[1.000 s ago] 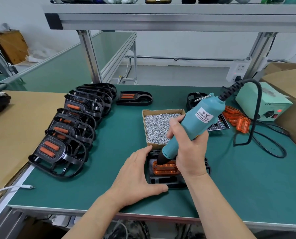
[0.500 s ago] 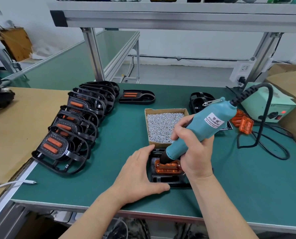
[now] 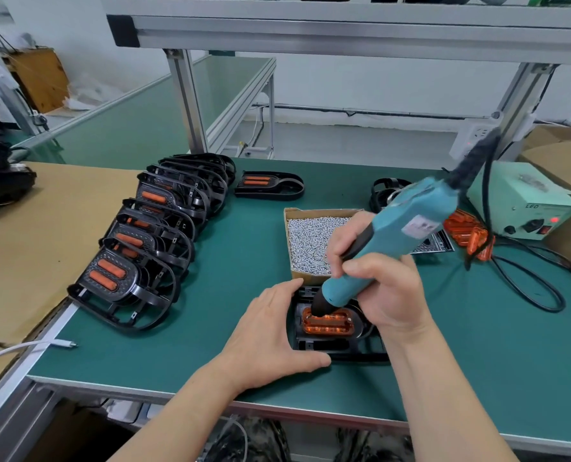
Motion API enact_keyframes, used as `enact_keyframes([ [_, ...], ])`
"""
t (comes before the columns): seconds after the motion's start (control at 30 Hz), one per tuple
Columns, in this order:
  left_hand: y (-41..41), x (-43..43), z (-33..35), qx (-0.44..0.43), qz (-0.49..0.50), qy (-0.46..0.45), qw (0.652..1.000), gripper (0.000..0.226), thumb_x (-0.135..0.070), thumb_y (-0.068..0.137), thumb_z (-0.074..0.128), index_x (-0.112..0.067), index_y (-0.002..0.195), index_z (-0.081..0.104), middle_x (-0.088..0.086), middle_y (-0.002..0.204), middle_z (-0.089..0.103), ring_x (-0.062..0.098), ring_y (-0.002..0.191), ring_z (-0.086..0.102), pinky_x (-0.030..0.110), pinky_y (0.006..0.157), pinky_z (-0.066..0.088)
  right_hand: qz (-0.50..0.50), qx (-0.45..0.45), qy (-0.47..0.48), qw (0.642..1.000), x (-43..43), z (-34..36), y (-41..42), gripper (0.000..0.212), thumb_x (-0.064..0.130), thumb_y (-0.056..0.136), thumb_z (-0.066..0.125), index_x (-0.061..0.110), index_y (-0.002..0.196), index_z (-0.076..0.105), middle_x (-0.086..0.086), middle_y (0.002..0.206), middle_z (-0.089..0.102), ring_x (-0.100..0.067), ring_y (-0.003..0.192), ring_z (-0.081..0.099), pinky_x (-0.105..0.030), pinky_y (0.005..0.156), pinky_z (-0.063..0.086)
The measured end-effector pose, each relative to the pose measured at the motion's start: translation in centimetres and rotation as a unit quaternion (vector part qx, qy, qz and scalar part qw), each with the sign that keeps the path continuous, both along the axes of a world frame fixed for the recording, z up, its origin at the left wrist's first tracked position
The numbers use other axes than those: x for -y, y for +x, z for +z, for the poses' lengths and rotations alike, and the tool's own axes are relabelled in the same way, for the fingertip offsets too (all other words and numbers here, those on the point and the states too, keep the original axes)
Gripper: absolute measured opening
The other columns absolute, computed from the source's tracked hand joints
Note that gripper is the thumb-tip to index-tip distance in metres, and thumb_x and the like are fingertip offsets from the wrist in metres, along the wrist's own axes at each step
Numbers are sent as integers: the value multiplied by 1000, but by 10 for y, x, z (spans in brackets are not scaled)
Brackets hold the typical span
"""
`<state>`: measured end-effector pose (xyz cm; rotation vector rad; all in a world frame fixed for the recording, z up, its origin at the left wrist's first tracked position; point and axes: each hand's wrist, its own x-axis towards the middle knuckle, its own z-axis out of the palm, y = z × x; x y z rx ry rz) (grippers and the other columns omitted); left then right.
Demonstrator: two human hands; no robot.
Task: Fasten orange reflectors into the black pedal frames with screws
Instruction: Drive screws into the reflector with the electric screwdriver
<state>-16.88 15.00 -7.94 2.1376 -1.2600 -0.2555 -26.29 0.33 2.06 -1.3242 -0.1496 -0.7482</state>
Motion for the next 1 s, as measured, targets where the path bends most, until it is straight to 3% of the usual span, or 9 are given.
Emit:
enact_keyframes([
  [0.13,0,-1,-2,-6,3,6,1000,115,-80,54,70,-38,148,20,-20,144,36,-2,133,32,22,111,27,-29,59,51,997,16,24,-5,14,12,61,55,5,73,56,-11,57,48,-25,54,41,-32,60,35],
  [0.3,-1,-1,-1,-6,3,9,1000,114,-79,54,69,-40,148,17,-21,147,32,-4,134,28,20,112,24,-127,90,107,982,36,30,-25,11,2,67,40,4,74,48,-11,61,41,-24,56,37,-37,62,28],
  [0.4,-1,-2,-1,-8,4,6,1000,113,-78,54,70,-43,147,16,-24,144,31,-9,131,26,17,109,22,-155,91,183,967,51,21,-37,12,6,71,35,7,79,44,-11,72,33,-23,59,33,-34,63,31],
  [0.53,-1,-3,-1,-5,5,8,1000,113,-78,55,70,-42,148,16,-26,144,30,-6,134,27,18,109,23,-177,83,276,941,78,-4,-51,10,15,79,37,15,78,48,-4,62,41,-20,61,36,-32,65,30],
  [0.7,-1,-3,-1,-2,-4,13,1000,113,-78,56,69,-43,149,16,-34,137,25,-10,131,25,18,108,23,-206,85,410,885,99,-39,-55,24,26,91,47,17,70,55,1,60,48,-16,57,42,-27,61,34],
  [1.0,-2,-7,2,24,-18,12,999,109,-80,60,67,-41,150,21,-32,149,19,-8,141,18,22,116,20,-179,69,534,823,106,-77,-45,24,38,75,70,17,74,59,4,65,51,-15,57,46,-28,63,37],
])
